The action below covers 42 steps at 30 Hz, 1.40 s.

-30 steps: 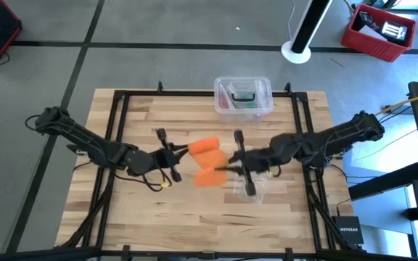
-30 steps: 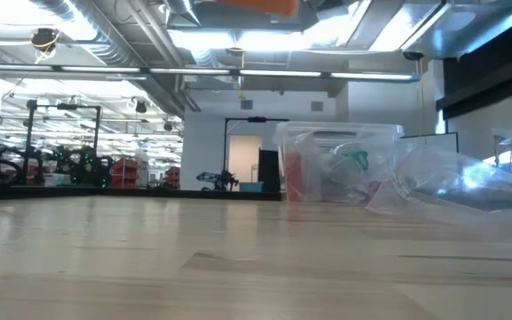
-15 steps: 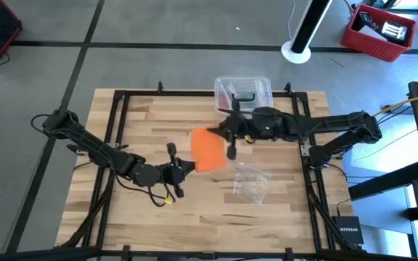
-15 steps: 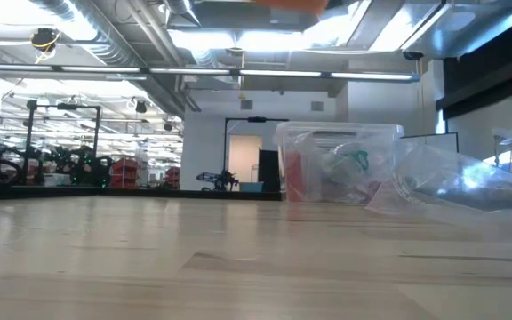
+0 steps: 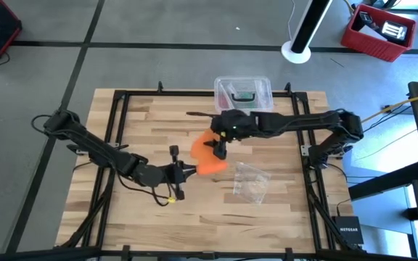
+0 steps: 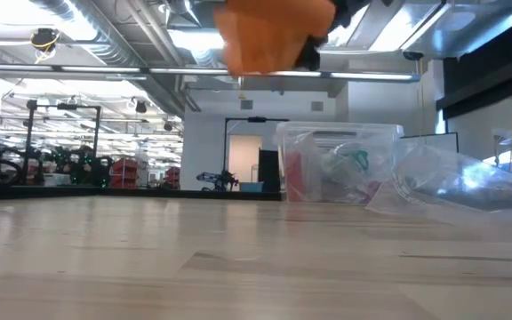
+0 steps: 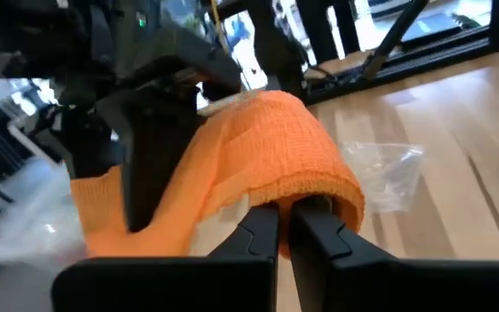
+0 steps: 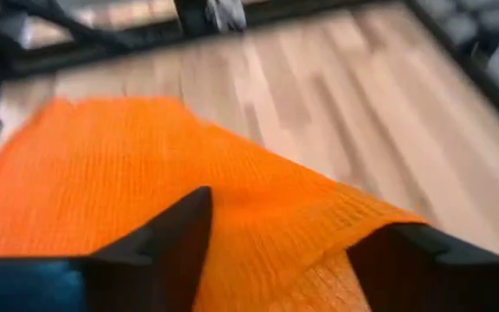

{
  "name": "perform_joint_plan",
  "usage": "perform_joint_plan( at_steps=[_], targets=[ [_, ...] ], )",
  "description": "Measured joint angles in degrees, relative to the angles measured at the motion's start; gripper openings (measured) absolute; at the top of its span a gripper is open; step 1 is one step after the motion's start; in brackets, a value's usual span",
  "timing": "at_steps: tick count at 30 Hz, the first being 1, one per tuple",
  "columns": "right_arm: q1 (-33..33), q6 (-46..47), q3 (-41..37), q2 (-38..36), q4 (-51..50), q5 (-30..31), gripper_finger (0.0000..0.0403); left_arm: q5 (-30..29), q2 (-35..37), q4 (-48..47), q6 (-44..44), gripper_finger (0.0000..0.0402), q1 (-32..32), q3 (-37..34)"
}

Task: Roll bandage
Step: Roll the orange bandage

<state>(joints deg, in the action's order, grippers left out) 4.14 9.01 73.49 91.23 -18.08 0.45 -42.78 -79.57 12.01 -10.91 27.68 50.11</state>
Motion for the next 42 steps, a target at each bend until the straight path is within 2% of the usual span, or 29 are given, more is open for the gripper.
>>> perform_joint_plan(
  at_steps=[3, 7, 14, 18, 22, 25, 28, 32, 38, 42],
  targets=[
    [0.1, -0.1, 0.0, 1.4, -3.4, -0.7, 0.0295, 0.1, -2.8, 0.1, 4.5, 0.0005, -0.1, 0.0],
    [0.0, -0.5, 0.0, 2.7, -5.9, -0.3, 0.0326, 1.2, -7.4, -1.3, 11.9, 0.0004, -0.9, 0.0],
    [0.0, -0.2, 0.0, 6.1, -7.1, -0.1, 0.0337, 1.5, -16.4, 0.2, 18.3, 0.0005, -1.6, 0.0],
    [0.0, 3.1, -0.1, 8.5, -11.8, -3.3, 0.0337, 2.1, -19.7, 1.0, 23.0, 0.0006, -2.1, 0.0],
    [0.0, 4.2, 0.2, 8.2, -15.1, -7.3, 0.0337, 8.9, -21.5, 1.3, 29.4, 0.0006, -3.7, 0.0],
    [0.0, 4.0, 3.2, 7.3, -19.3, -7.6, 0.0337, 14.2, -21.9, 1.3, 32.6, 0.0003, -5.1, 0.0],
    [0.0, 1.8, 7.2, 6.8, -24.2, -7.5, 0.0337, 17.2, -21.9, 2.3, 34.0, 0.0005, -6.1, 0.0],
    [0.0, -1.8, 11.0, 7.0, -31.3, -7.4, 0.0337, 17.8, -21.9, 5.9, 32.8, 0.0005, -6.4, 0.0],
    [0.0, -4.7, 11.2, 6.5, -31.9, -5.9, 0.0337, 17.9, -21.9, 7.6, 31.7, 0.0005, -6.4, 0.0],
    [0.0, -6.8, 11.1, 4.9, -37.3, -5.6, 0.0337, 17.8, -21.1, 7.3, 29.6, 0.0008, -6.0, 0.0]
  ],
)
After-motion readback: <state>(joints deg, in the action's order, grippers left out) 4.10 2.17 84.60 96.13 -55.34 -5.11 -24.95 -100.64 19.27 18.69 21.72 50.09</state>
